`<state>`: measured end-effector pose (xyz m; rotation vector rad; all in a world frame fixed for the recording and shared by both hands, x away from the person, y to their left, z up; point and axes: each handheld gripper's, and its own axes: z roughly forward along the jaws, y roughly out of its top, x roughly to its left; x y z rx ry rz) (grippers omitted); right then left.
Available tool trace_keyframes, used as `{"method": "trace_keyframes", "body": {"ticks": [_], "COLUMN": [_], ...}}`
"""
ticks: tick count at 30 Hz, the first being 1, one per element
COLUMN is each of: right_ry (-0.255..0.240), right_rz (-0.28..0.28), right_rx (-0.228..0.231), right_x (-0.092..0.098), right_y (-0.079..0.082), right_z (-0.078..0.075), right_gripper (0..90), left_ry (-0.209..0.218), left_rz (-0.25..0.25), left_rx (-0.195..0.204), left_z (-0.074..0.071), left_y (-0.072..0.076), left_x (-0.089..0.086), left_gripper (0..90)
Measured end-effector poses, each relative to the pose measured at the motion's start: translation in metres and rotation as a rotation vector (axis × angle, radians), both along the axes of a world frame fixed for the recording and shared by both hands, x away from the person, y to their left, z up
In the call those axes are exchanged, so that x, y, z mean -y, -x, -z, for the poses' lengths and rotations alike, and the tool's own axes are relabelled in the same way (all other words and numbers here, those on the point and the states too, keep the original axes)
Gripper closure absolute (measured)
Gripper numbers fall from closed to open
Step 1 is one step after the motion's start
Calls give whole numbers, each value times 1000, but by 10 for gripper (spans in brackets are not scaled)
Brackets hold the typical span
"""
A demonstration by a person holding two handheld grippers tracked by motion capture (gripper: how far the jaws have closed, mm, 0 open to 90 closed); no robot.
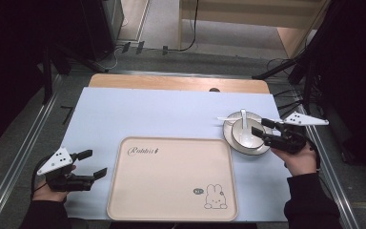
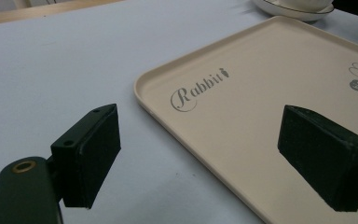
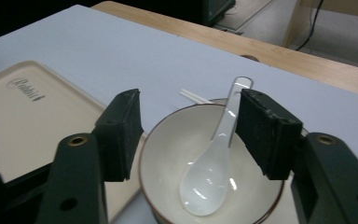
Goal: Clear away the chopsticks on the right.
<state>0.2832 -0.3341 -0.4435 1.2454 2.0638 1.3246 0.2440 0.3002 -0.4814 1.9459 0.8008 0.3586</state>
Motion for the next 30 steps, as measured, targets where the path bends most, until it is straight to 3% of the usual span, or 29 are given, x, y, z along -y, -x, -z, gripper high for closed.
{"method": "trace_keyframes", "body": {"ticks": [2, 6, 8, 11, 12, 18, 22, 24, 27, 30], "right_ry": [-5, 8, -2, -4, -7, -19, 34, 55, 34, 45], "right_rz": [26, 103, 125, 174, 186, 196, 209, 214, 223, 208], "right_rx": [-9, -30, -47, -117, -127, -175, -210, -222, -252, -268], "right_x": [5, 20, 24, 37, 40, 48, 46, 48, 51, 50], "right_y": [-8, -30, -36, -57, -61, -85, -97, -101, -106, -105], "right_z": [1, 10, 13, 28, 32, 52, 69, 73, 74, 74], "right_gripper": [450, 647, 681, 879, 898, 900, 900, 900, 900, 900], "left_ry": [-5, -9, -8, -2, -1, -6, 3, 7, 5, 10], "left_rz": [-1, 1, -6, -17, -18, -23, -22, -26, -31, -32], "left_rx": [-1, -2, -2, -2, -3, -11, -10, -7, -12, -9], "left_z": [0, 1, 1, 2, 2, 4, 3, 2, 3, 3], "left_y": [0, 1, 2, 4, 4, 4, 5, 6, 6, 7], "left_x": [0, 0, -1, -4, -4, -6, -7, -9, -10, -11], "left_gripper": [134, 134, 134, 134, 134, 134, 135, 134, 134, 134]}}
